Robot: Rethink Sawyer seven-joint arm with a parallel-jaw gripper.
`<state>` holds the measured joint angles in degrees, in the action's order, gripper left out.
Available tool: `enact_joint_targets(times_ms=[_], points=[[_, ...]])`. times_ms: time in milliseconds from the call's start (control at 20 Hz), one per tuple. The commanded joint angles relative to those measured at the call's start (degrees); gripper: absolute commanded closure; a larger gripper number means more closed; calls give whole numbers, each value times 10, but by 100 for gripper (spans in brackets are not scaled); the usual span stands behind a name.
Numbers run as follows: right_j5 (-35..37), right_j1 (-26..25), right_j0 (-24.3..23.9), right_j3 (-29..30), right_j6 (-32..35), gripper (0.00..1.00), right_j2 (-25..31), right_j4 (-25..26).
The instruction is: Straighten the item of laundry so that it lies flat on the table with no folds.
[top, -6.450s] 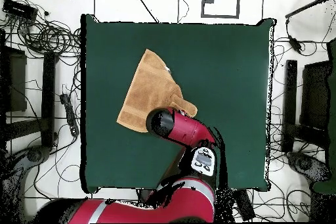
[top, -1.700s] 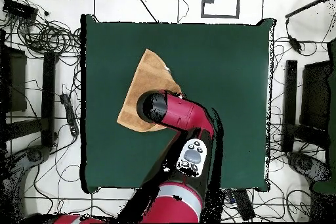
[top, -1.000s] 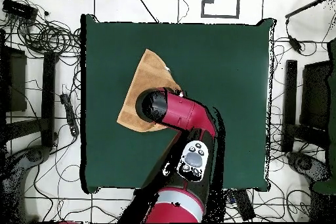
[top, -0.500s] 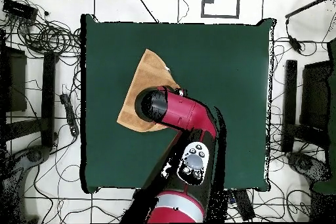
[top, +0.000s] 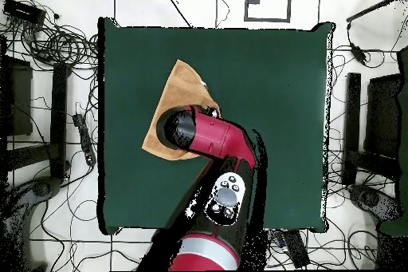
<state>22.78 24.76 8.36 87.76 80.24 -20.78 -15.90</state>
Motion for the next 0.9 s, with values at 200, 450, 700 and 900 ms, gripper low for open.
enact_joint_targets(times_ms=[200, 450, 700, 900], points=[[41, -33, 24, 14, 178, 0, 41, -37], [19, -23, 16, 38, 166, 0, 49, -33], [-29, -16, 2, 74, 158, 0, 73, -28], [-33, -19, 3, 75, 159, 0, 73, -28]])
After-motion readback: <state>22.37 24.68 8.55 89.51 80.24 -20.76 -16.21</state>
